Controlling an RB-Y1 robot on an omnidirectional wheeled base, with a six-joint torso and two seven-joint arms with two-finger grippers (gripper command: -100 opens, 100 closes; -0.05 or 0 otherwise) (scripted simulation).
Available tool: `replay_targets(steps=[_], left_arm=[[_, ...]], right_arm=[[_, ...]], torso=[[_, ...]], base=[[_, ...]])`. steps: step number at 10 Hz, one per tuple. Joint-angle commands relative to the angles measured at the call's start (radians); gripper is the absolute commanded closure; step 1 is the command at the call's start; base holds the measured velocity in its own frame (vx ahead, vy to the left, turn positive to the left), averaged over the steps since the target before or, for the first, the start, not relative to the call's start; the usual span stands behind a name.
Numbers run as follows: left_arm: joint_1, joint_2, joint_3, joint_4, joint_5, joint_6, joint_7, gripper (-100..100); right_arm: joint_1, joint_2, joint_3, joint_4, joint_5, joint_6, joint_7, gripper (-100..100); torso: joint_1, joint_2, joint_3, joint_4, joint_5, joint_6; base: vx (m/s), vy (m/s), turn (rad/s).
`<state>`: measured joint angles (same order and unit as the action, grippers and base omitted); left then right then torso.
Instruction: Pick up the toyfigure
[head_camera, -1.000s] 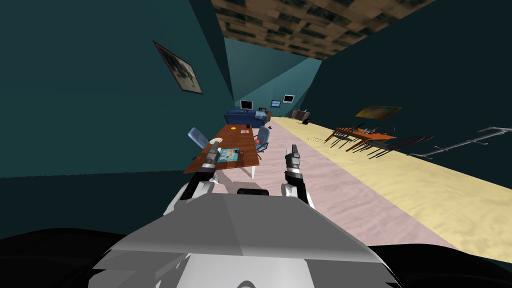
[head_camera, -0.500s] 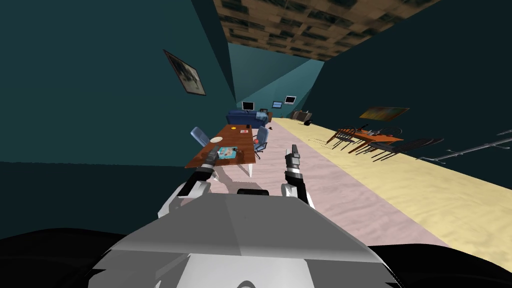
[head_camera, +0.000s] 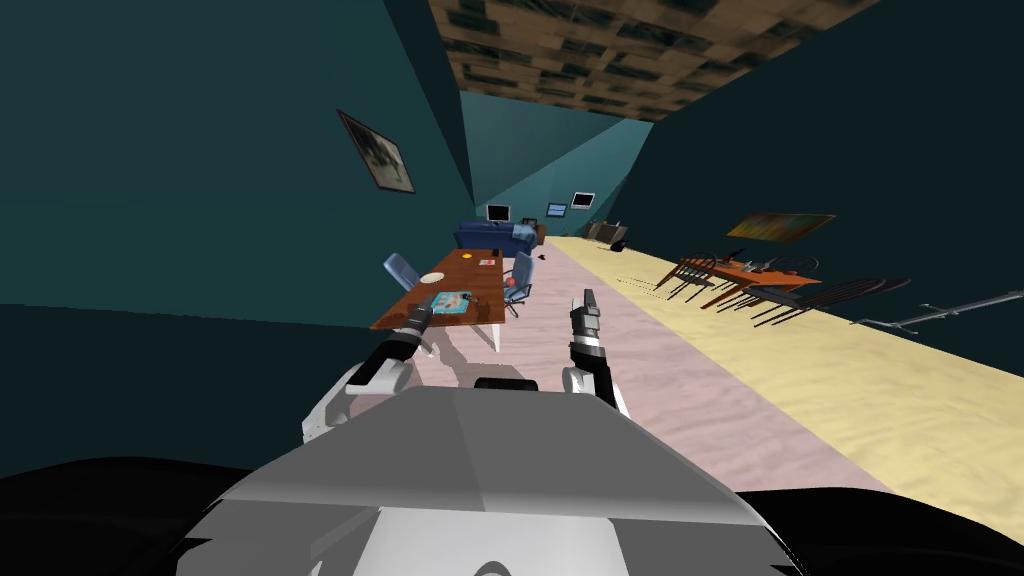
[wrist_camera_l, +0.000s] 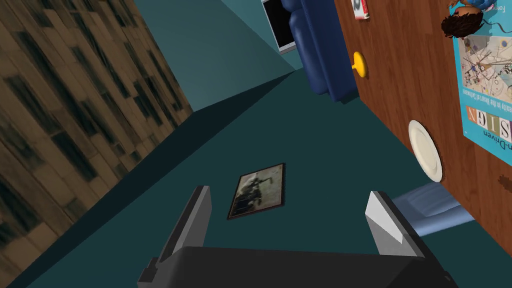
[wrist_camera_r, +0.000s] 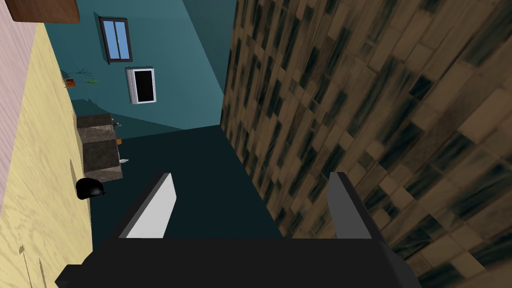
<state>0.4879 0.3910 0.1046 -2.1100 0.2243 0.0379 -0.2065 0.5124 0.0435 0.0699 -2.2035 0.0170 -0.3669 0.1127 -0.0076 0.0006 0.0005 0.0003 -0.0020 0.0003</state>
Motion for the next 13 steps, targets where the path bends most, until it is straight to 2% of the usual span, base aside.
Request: replay_targets(steps=[1,2,3,4,5,6,7,8,9,10,11,12,13], left_arm=[[-0.006,0.03,0.022,0.02,0.032,0.05,-0.009,-100],[-0.006,0.03,0.022,0.02,0.032,0.078,-0.009,-100],[-0.011,0.058,0.042,0.045,0.061,0.11,-0.015,-100],[-0.011,0.058,0.042,0.045,0.061,0.133,-0.015,-100],[-0.017,0.085,0.063,0.071,0.089,0.169,-0.021,-100],[-0.017,0.085,0.063,0.071,0.089,0.188,-0.021,-100],[-0.023,0.111,0.084,0.099,0.117,0.219,-0.027,-100],[-0.023,0.111,0.084,0.099,0.117,0.243,-0.027,-100],[-0.03,0.137,0.105,0.129,0.144,0.281,-0.032,-100],[-0.03,0.137,0.105,0.129,0.144,0.298,-0.032,-100],[-0.036,0.161,0.126,0.16,0.17,0.332,-0.037,-100],[-0.036,0.161,0.126,0.16,0.17,0.353,-0.037,-100],[-0.043,0.184,0.147,0.192,0.195,0.391,-0.041,-100]], right_arm=[[0.0,0.0,0.0,0.0,0.0,0.0,0.0,0],[0.0,0.0,0.0,0.0,0.0,0.0,0.0,0],[0.0,0.0,0.0,0.0,0.0,0.0,0.0,0],[0.0,0.0,0.0,0.0,0.0,0.0,0.0,0],[0.0,0.0,0.0,0.0,0.0,0.0,0.0,0],[0.0,0.0,0.0,0.0,0.0,0.0,0.0,0],[0.0,0.0,0.0,0.0,0.0,0.0,0.0,0],[0.0,0.0,0.0,0.0,0.0,0.0,0.0,0],[0.0,0.0,0.0,0.0,0.0,0.0,0.0,0],[0.0,0.0,0.0,0.0,0.0,0.0,0.0,0],[0.0,0.0,0.0,0.0,0.0,0.0,0.0,0],[0.0,0.0,0.0,0.0,0.0,0.0,0.0,0],[0.0,0.0,0.0,0.0,0.0,0.0,0.0,0]], torso=[[0.0,0.0,0.0,0.0,0.0,0.0],[-0.002,0.0,0.0,0.0,0.0,0.0],[-0.001,0.0,0.0,0.0,0.0,0.0],[-0.003,-0.001,-0.001,0.0,0.0,0.0],[-0.001,-0.002,-0.001,0.0,0.0,0.0],[-0.002,-0.002,-0.001,0.0,0.0,0.0],[-0.001,-0.002,-0.001,0.0,0.0,0.0],[-0.001,-0.002,-0.001,0.0,0.0,0.0],[-0.001,-0.003,-0.002,-0.001,0.0,0.0],[-0.002,-0.004,-0.002,-0.001,0.0,0.0],[-0.001,-0.004,-0.002,-0.001,0.0,0.0],[0.0,-0.005,-0.003,-0.001,0.0,0.0],[0.0,-0.005,-0.003,-0.001,0.0,0.0]], base=[[-0.036,-0.149,0.056],[-0.025,-0.128,0.037],[-0.005,-0.156,0.035],[-0.012,-0.124,0.033],[-0.004,-0.142,0.035],[-0.011,-0.118,0.037],[-0.001,-0.127,0.03],[0.009,-0.127,0.028],[0.03,-0.142,0.028],[0.016,-0.122,0.021],[0.035,-0.117,0.022],[0.032,-0.105,0.013],[0.034,-0.129,0.01]])
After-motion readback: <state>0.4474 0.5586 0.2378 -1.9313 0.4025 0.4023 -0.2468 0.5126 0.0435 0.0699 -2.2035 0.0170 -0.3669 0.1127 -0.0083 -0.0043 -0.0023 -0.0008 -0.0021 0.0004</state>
